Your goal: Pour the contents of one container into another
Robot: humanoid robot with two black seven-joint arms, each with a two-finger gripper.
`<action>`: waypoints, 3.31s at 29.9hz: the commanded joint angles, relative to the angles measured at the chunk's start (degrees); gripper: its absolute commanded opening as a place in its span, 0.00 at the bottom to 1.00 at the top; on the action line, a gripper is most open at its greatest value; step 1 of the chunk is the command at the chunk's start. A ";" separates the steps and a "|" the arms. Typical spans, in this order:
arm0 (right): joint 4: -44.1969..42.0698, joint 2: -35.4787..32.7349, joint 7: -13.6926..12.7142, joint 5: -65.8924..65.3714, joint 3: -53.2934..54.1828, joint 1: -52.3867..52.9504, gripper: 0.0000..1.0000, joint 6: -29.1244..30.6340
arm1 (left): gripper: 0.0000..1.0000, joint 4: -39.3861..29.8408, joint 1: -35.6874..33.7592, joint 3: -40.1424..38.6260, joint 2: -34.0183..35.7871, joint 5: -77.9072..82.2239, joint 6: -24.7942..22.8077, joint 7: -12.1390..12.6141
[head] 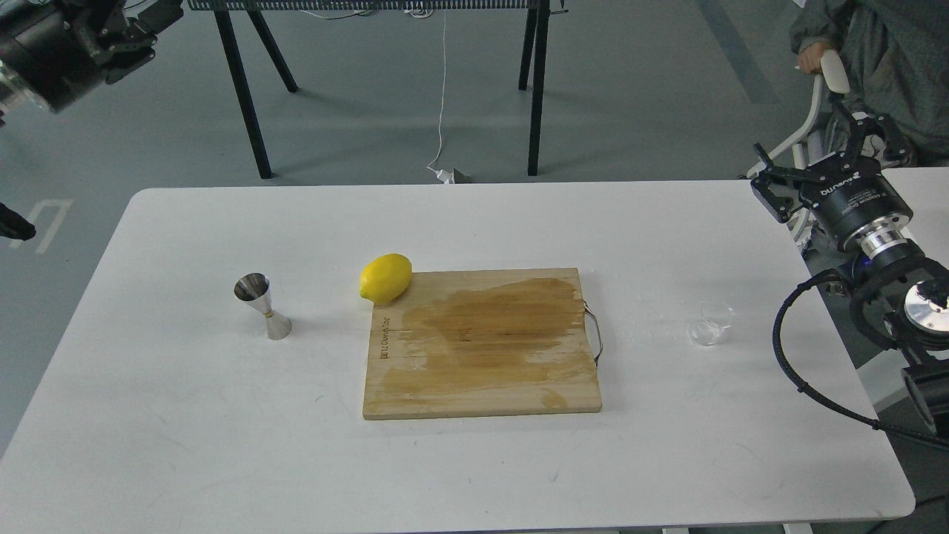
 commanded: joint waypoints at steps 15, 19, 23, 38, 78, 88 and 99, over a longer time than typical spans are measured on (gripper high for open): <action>-0.08 0.06 0.01 0.00 -0.08 -1.66 1.00 0.00 | 1.00 -12.85 20.50 -0.97 1.86 30.88 26.75 0.01; -0.17 0.06 0.01 0.00 -0.08 -1.75 1.00 0.00 | 1.00 -12.85 24.19 -1.15 1.07 30.88 31.76 0.01; -0.17 0.06 0.01 -0.08 -0.16 -1.75 1.00 0.00 | 1.00 -12.33 27.01 -1.33 -0.07 30.71 38.00 0.01; -1.05 0.06 0.01 -0.08 -0.25 -3.07 1.00 0.00 | 1.00 -8.99 35.27 -1.06 -5.96 30.79 52.69 0.01; -0.96 -0.03 0.01 -0.08 -0.25 -4.12 1.00 0.00 | 1.00 5.07 45.56 -0.36 -19.15 42.66 56.00 0.01; -0.96 -0.03 0.01 -0.08 -0.25 -4.21 1.00 0.00 | 1.00 10.08 40.91 -0.27 -21.08 42.75 56.00 0.01; -1.05 -0.03 0.01 -0.08 -0.25 -4.38 1.00 0.00 | 1.00 16.06 36.25 2.19 -24.60 42.66 56.00 0.01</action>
